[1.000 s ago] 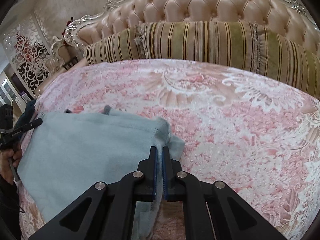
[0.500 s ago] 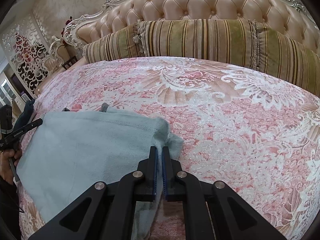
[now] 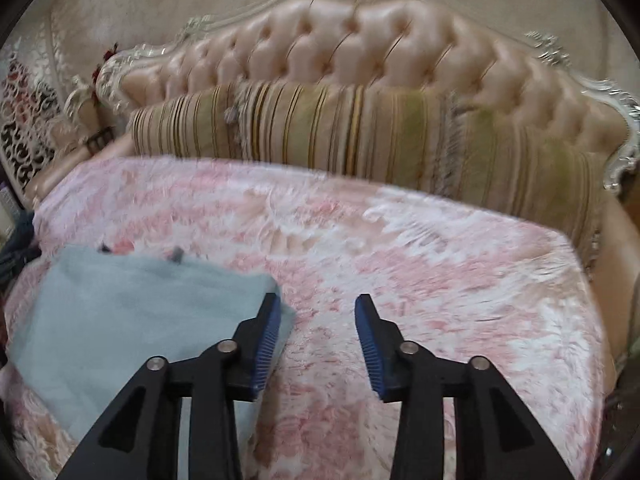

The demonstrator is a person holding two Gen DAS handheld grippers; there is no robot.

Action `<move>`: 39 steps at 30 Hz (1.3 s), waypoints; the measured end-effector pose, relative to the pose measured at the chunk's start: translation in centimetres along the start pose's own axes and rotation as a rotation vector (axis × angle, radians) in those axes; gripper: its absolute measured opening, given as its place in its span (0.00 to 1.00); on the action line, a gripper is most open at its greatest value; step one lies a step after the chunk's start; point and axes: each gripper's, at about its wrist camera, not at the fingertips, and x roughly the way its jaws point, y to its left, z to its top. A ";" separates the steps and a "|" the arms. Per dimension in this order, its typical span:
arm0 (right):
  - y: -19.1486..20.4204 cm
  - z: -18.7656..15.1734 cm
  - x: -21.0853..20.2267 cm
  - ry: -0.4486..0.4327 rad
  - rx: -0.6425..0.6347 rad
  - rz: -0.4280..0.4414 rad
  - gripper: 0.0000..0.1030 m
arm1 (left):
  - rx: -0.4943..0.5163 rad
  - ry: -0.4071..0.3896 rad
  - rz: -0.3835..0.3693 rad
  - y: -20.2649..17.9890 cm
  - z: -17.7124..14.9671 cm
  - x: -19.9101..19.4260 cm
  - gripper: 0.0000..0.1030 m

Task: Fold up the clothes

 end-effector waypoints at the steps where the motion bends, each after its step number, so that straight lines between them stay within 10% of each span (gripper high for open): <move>1: 0.6 -0.2 -1.0 -0.011 -0.004 0.037 0.41 | 0.014 0.003 -0.007 -0.7 0.0 -0.5 0.56; 5: 4.8 -2.7 -2.5 0.014 -0.057 0.192 0.47 | 0.017 0.029 -0.075 -3.4 -1.8 -2.0 0.58; 8: 6.7 -5.0 -0.7 0.090 -0.076 0.266 0.47 | -0.008 0.083 -0.120 -4.4 -3.2 -1.6 0.32; 31: 5.8 -9.2 -2.8 0.095 -0.092 0.201 0.47 | -0.010 0.099 -0.118 -4.3 -8.0 -4.8 0.22; 39: 4.8 -11.7 -3.0 0.157 -0.113 0.108 0.47 | 0.086 0.135 0.052 -5.1 -10.5 -6.4 0.22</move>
